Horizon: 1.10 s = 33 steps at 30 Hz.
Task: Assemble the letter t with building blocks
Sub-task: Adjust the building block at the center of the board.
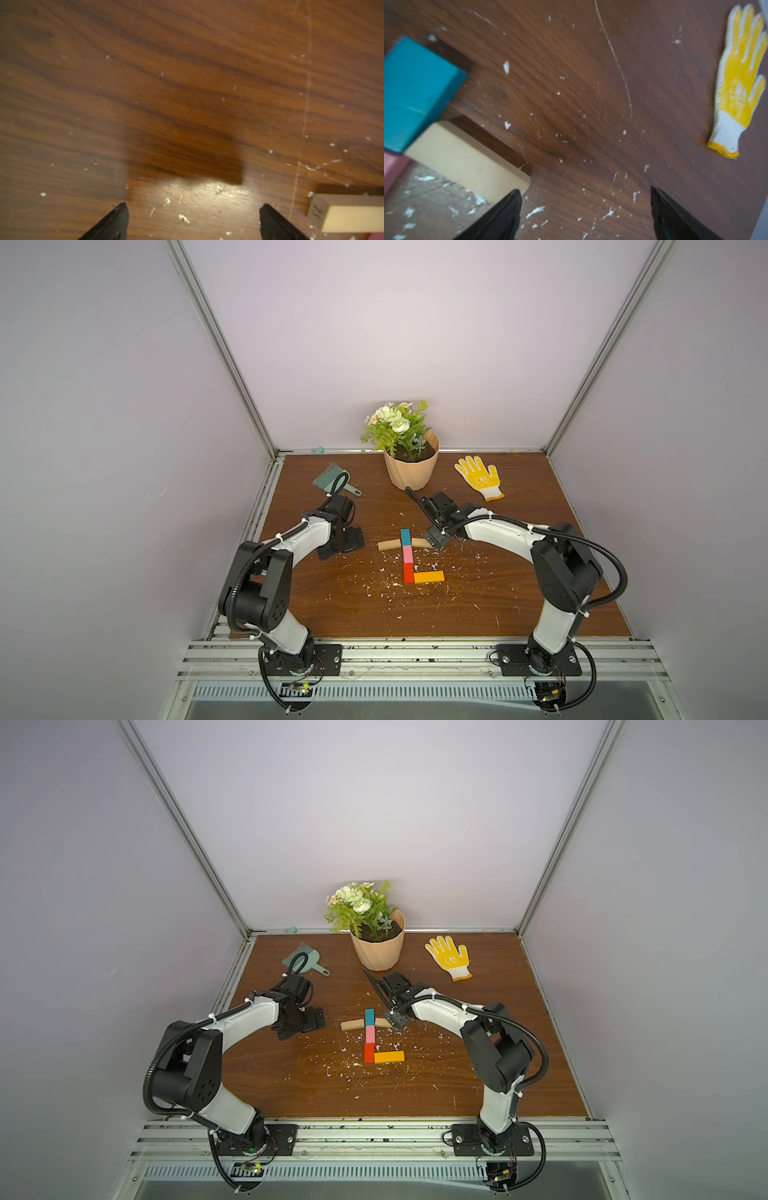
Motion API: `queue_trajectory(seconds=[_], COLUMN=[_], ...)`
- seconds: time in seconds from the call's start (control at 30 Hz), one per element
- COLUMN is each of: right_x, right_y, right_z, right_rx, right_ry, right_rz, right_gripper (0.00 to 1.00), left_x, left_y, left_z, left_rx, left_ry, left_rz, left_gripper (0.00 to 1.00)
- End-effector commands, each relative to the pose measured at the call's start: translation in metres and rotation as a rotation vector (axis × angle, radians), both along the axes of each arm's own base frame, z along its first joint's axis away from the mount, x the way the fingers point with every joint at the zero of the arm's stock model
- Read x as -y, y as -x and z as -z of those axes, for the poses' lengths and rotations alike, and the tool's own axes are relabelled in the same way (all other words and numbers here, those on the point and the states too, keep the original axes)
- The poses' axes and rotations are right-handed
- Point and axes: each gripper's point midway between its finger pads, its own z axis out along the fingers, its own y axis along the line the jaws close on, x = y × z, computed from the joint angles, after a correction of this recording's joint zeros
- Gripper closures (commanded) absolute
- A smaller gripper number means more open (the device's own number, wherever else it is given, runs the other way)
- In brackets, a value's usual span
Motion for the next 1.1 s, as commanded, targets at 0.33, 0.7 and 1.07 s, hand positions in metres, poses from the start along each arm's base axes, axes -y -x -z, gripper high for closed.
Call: queue_trajectory(seconds=[0.33,0.7,1.07], right_x=[0.014,0.025,0.029], right_y=[-0.019,-0.011,-0.008], right_z=[-0.022,-0.012,-0.012], right_rx=[0.044,0.005,-0.01], right_ry=[-0.112,-0.087,-0.095], right_rz=[0.175,0.211,0.221], right_gripper=[0.01,0.01,0.01], left_x=[0.002,0.016,0.03], left_y=[0.004,0.004,0.008], left_z=[0.019,0.022,0.022], left_rx=[-0.061,-0.07,-0.076], left_ry=[-0.118,-0.116,-0.081], left_rz=[-0.014,0.024,0.045], left_gripper=[0.01,0.01,0.01])
